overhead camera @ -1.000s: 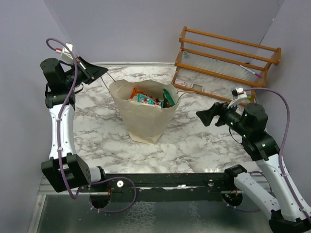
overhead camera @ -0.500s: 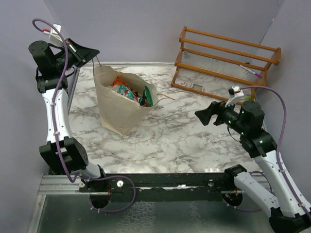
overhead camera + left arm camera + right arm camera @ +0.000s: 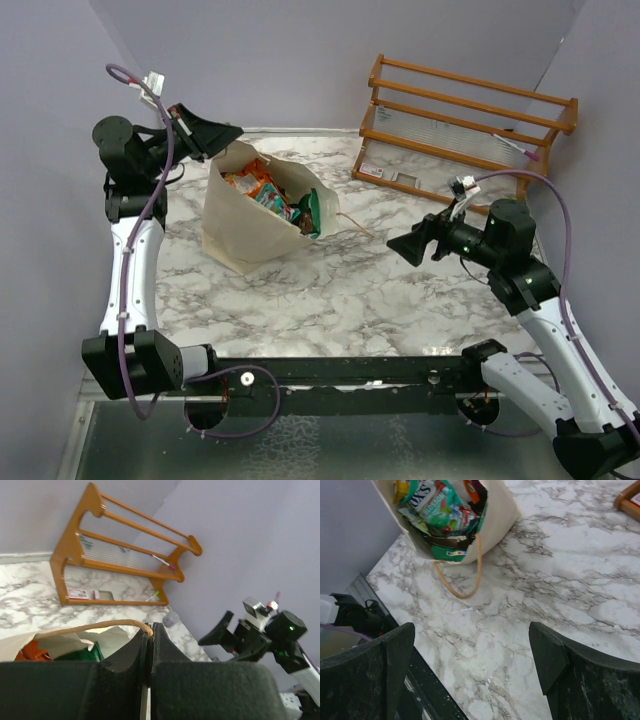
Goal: Take the snacks out of the paper bag
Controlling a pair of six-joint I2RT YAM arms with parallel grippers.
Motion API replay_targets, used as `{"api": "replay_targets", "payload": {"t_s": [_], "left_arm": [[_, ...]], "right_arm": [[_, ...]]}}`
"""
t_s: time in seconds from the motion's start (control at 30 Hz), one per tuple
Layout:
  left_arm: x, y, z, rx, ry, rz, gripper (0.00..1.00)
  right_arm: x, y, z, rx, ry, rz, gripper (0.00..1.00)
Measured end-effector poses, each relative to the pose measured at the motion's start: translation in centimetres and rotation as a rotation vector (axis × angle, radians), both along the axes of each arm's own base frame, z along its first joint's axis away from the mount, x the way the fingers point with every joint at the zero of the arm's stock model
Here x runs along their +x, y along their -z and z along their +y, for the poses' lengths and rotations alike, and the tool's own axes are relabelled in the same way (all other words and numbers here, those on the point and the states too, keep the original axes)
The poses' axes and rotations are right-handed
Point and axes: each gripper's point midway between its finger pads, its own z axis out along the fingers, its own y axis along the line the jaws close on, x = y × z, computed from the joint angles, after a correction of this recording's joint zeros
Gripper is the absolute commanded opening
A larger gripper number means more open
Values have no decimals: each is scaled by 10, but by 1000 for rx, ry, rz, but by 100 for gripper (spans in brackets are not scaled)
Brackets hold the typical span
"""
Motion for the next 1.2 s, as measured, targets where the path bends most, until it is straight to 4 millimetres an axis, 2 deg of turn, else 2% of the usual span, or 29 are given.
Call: {"api": "replay_targets", "payload": {"t_s": [0.17, 0.3, 0.4, 0.5, 0.67, 0.93, 1.07, 1.2], "left_arm": [[-31, 5, -14, -25, 36, -13, 0], [-40, 10, -20, -36, 51, -5, 0], [-42, 16, -21, -44, 46, 8, 0], [-43, 22, -22, -52, 43, 23, 0], [-44, 26, -22, -62, 39, 38, 0], [-45, 22, -22, -76, 38, 34, 0], [-46, 20, -23, -83, 37, 32, 0], [-45, 22, -23, -91, 31, 38, 0]], "right_arm": [[3, -14, 20, 27, -126, 17, 91], [18, -29, 35, 57, -182, 41, 89], [24, -32, 53, 72, -216, 83, 86], [20, -30, 87, 75, -264, 136, 77], [16, -21, 144, 112, -324, 199, 74], [63, -16, 201, 161, -235, 268, 74], [71, -13, 224, 194, -173, 287, 76], [81, 1, 249, 202, -87, 314, 85]]}}
